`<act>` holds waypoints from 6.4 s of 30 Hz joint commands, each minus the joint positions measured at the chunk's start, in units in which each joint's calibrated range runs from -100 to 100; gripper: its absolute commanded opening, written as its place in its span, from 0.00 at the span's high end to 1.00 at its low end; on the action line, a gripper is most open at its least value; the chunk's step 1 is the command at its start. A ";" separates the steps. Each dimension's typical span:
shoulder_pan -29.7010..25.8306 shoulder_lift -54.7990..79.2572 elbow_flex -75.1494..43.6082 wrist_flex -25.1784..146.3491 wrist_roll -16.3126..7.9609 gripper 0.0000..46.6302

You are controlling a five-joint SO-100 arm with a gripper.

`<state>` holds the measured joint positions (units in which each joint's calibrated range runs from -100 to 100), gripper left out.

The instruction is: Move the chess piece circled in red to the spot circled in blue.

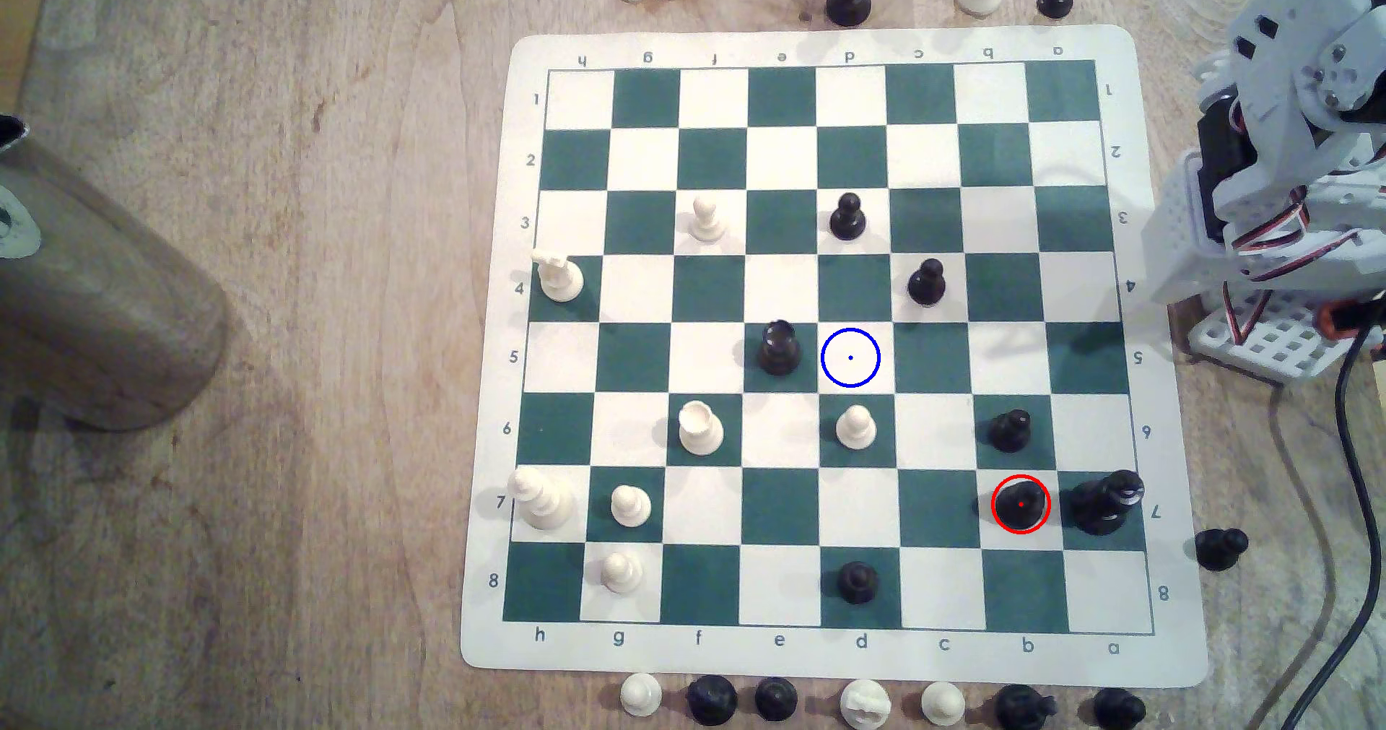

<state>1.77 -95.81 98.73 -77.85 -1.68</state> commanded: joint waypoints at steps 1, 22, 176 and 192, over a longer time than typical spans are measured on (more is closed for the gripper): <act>-0.56 -0.03 -6.98 5.45 0.10 1.00; 3.35 0.14 -48.51 104.55 -0.24 1.00; -12.13 64.57 -49.78 132.48 0.59 0.99; -10.26 70.60 -48.87 127.73 1.07 0.99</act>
<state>-9.14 -25.18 50.47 50.92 -1.00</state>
